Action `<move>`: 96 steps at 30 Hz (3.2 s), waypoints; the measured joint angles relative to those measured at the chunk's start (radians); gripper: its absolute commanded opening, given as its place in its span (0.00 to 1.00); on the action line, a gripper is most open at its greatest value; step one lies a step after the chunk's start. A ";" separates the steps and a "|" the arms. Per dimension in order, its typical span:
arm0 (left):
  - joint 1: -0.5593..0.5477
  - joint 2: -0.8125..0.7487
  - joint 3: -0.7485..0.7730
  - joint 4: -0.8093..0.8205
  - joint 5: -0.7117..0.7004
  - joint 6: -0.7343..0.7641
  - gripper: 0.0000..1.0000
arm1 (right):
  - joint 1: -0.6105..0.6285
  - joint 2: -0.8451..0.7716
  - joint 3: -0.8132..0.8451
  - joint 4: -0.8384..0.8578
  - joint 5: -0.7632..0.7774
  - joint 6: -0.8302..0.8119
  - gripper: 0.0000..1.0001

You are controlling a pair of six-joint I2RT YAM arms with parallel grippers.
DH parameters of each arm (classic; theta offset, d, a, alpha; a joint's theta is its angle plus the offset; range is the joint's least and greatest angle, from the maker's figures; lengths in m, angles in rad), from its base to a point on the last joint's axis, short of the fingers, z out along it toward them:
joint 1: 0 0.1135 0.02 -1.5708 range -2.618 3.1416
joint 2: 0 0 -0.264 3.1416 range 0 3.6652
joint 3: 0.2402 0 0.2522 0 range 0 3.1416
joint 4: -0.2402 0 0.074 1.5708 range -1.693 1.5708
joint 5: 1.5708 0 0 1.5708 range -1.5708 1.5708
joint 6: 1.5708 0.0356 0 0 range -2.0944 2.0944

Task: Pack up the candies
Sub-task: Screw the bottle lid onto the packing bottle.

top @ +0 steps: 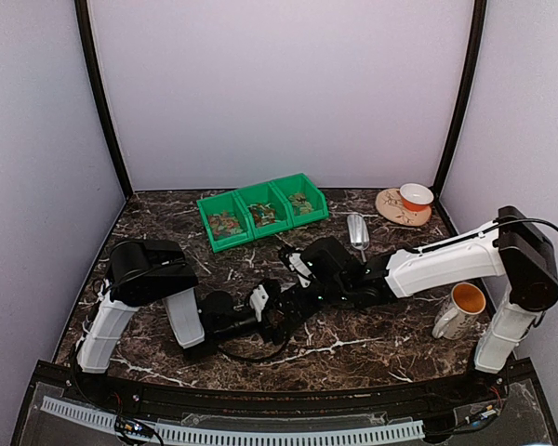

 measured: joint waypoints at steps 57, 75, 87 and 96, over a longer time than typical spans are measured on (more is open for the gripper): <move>0.034 0.004 0.000 0.013 0.305 0.031 0.91 | -0.097 -0.256 -0.116 -0.172 -0.398 -0.676 0.97; 0.037 0.008 -0.001 0.014 0.356 0.034 0.99 | -0.127 -0.074 0.036 -0.215 -0.518 -0.885 0.97; 0.037 0.010 -0.001 0.015 0.357 0.034 0.97 | -0.138 -0.010 0.086 -0.255 -0.518 -0.895 0.98; 0.037 0.010 -0.001 0.015 0.358 0.034 0.97 | -0.140 0.020 0.090 -0.256 -0.520 -0.875 0.98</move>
